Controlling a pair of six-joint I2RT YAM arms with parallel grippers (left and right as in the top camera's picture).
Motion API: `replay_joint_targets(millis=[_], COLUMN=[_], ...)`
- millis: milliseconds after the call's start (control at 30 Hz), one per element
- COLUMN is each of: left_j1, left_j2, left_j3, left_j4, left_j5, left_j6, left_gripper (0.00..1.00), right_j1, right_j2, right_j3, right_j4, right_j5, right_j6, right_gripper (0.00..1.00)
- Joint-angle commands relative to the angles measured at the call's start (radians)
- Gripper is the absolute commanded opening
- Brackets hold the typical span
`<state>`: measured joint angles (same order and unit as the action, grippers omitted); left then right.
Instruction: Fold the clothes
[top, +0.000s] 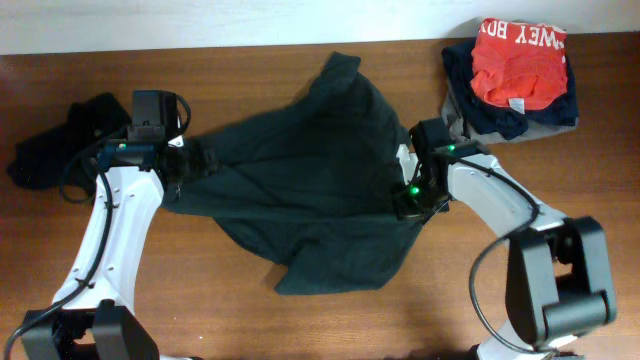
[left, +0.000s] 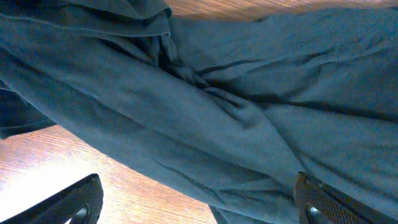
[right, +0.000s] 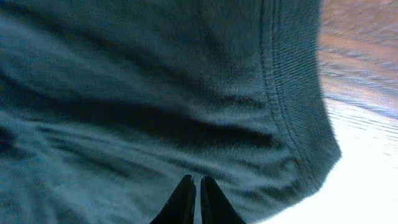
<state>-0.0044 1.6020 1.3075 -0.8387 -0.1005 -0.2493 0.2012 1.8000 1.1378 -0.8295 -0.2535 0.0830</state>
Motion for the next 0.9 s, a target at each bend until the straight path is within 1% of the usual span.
replay_joint_targets(millis=[0, 67, 167, 233, 267, 400, 533, 733, 867], left_j1=[-0.002, -0.002, -0.002, -0.002, -0.003, -0.004, -0.004, -0.009, -0.009], left_j2=[0.0, 0.0, 0.0, 0.0, 0.0, 0.002, 0.003, 0.003, 0.003], left_j3=[-0.003, -0.003, -0.003, -0.003, -0.003, -0.003, -0.003, -0.003, -0.003], left_j4=[0.004, 0.004, 0.002, -0.003, -0.007, -0.026, -0.034, -0.033, -0.034], left_j5=[0.008, 0.008, 0.027, 0.037, 0.037, 0.037, 0.037, 0.037, 0.037], left_j6=[0.016, 0.016, 0.016, 0.015, 0.015, 0.015, 0.016, 0.016, 0.016], left_gripper=[0.98, 0.98, 0.99, 0.99, 0.99, 0.99, 0.99, 0.99, 0.99], right_j1=[0.0, 0.0, -0.001, -0.001, -0.002, -0.043, -0.136, -0.303, -0.359], right_j2=[0.053, 0.076, 0.109, 0.132, 0.143, 0.182, 0.186, 0.186, 0.186], right_j3=[-0.019, -0.019, -0.019, -0.019, -0.019, -0.018, -0.014, 0.039, 0.095], right_j4=[0.015, 0.026, 0.041, 0.046, 0.05, 0.053, 0.049, 0.041, 0.037], right_j5=[-0.005, -0.003, 0.056, 0.096, 0.113, 0.13, 0.129, 0.096, 0.069], right_j6=[0.03, 0.031, 0.081, 0.114, 0.131, 0.17, 0.189, 0.183, 0.159], right_gripper=[0.08, 0.08, 0.1, 0.18, 0.2, 0.19, 0.18, 0.16, 0.16])
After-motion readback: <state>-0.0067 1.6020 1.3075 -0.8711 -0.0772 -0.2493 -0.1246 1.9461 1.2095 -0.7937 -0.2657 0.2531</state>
